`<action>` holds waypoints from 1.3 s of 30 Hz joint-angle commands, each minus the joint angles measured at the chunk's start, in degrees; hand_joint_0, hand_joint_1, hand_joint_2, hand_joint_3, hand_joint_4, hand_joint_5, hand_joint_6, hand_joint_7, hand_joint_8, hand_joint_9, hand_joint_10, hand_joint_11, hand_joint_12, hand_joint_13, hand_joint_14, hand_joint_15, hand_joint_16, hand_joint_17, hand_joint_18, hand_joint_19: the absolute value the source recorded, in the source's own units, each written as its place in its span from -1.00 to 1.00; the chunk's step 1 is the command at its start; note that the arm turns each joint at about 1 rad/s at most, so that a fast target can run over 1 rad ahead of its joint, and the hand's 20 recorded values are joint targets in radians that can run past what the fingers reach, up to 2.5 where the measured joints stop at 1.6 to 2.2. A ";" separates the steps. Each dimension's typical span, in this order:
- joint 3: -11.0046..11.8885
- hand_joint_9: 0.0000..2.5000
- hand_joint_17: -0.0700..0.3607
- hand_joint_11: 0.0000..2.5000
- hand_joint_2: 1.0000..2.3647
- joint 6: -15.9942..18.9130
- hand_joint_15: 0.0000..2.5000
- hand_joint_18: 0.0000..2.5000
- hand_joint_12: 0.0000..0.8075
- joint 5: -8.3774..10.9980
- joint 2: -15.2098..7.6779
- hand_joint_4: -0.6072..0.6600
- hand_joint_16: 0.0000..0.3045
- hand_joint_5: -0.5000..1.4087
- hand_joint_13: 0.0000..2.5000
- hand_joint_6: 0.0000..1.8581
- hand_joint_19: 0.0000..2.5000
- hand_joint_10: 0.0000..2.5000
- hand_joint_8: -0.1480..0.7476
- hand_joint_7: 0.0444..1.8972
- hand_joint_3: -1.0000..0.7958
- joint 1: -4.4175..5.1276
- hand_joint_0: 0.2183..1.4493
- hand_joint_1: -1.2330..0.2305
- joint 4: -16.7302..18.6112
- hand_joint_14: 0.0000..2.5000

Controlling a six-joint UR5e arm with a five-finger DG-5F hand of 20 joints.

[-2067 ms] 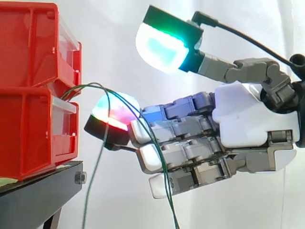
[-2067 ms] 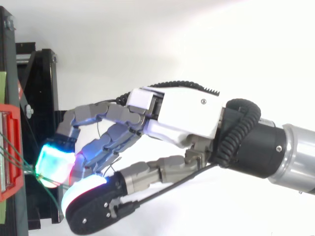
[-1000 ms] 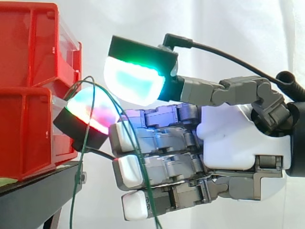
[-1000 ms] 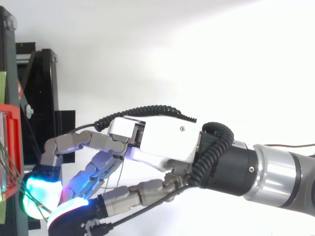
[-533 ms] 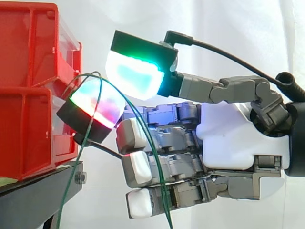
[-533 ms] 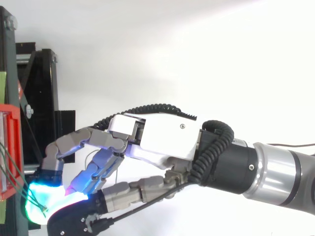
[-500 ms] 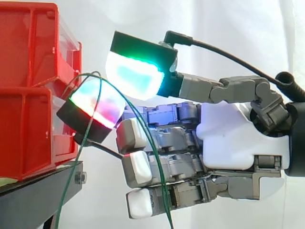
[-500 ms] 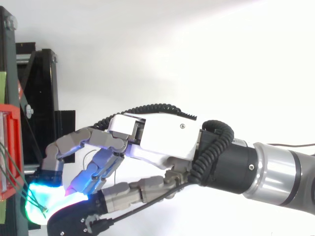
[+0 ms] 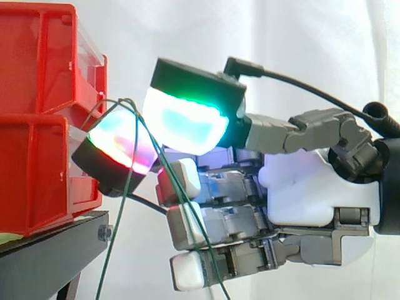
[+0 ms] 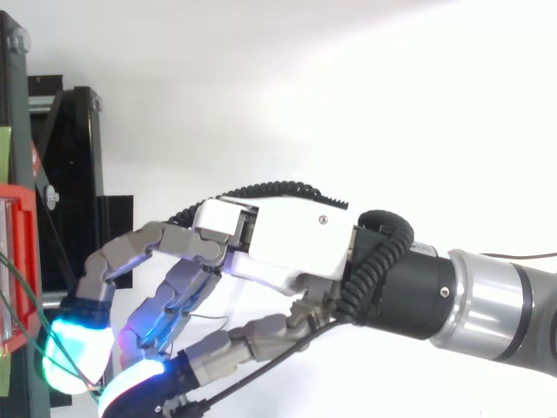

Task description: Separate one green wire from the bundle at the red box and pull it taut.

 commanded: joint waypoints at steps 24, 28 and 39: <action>-0.33 -0.04 -0.18 -0.07 -0.98 9.20 -0.38 -0.21 -0.10 -2.24 1.23 0.02 -0.69 -0.68 -0.01 -0.04 -0.52 -0.99 -0.09 -0.04 -0.29 -1.58 -0.34 -0.29 -12.91 -0.98; -0.24 -0.06 -0.17 -0.07 -0.97 8.94 -0.37 -0.21 -0.09 -2.07 2.11 -0.06 -0.68 -0.68 -0.01 -0.02 -0.52 -0.98 -0.09 -0.01 -0.20 -1.58 -0.33 -0.31 -14.14 -0.98; -0.16 0.06 -0.15 -0.03 -1.00 8.15 -0.35 -0.18 -0.06 -1.80 2.20 0.11 -0.67 -0.67 0.05 -0.05 -0.50 -0.99 -0.08 -0.03 -0.44 -1.23 -0.42 -0.13 -14.32 -0.98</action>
